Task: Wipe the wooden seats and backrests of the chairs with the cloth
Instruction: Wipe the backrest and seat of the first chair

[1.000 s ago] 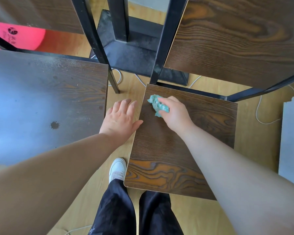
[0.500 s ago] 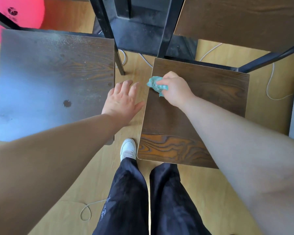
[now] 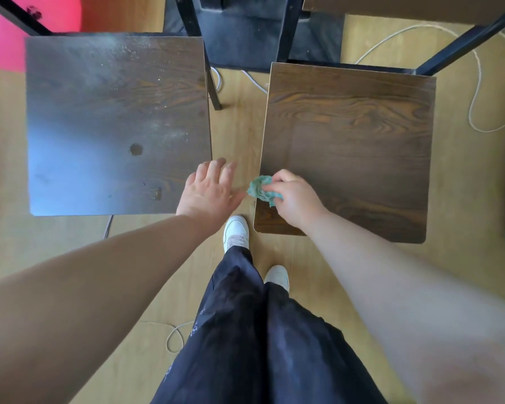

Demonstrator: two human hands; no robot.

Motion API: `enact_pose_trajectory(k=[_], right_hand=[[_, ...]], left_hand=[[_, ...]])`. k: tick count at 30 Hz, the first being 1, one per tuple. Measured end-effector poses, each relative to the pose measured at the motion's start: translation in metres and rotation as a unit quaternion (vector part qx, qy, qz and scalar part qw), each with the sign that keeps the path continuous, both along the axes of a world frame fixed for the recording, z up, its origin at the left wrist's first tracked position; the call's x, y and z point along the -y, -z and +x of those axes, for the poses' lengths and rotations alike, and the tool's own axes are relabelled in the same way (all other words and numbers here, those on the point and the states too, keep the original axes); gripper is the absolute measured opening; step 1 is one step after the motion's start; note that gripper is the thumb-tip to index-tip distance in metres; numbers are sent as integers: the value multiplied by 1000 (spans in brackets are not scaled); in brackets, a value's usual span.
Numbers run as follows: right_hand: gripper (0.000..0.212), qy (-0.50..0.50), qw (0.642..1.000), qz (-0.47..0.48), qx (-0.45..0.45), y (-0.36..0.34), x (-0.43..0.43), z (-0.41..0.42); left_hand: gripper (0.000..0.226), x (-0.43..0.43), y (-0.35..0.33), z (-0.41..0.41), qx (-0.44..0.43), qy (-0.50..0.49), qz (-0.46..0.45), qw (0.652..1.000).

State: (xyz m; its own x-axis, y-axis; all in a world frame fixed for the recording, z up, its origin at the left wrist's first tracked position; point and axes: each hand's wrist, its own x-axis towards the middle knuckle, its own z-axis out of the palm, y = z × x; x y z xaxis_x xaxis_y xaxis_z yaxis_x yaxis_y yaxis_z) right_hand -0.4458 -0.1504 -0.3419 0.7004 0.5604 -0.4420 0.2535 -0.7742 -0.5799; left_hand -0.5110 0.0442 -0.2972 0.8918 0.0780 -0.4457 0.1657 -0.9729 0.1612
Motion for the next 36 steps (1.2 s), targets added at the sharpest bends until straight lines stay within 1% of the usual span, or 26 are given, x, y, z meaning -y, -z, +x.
enact_pose_trajectory(k=[2,5,11,15,19,26,30,33,36], right_hand=[[42,-11,1000,1,-1,0,6,-16],[42,-31,999,-19,-26,-7,16,-41],[44,-71,994,-40,-70,-21,42,-87],[39,16,997,1,-74,-48,62,-96],[38,90,995,31,-42,-95,78,-88],[41,166,984,58,16,-179,99,-73],[38,192,977,90,32,-224,103,-67],[37,189,975,108,46,-257,98,-63],[35,181,974,119,59,-283,86,-61]], left_hand=[[69,5,0,-11,-1,-7,2,1000],[65,15,-1,-25,8,-24,3,1000],[65,42,-25,-47,30,-49,3,998],[65,59,-51,-58,52,-57,-2,997],[66,74,-84,-65,72,-54,0,996],[61,91,-153,-58,120,-39,-4,992],[62,85,-191,-61,138,-49,12,989],[63,78,-220,-67,148,-59,32,987],[63,69,-248,-74,152,-79,33,985]])
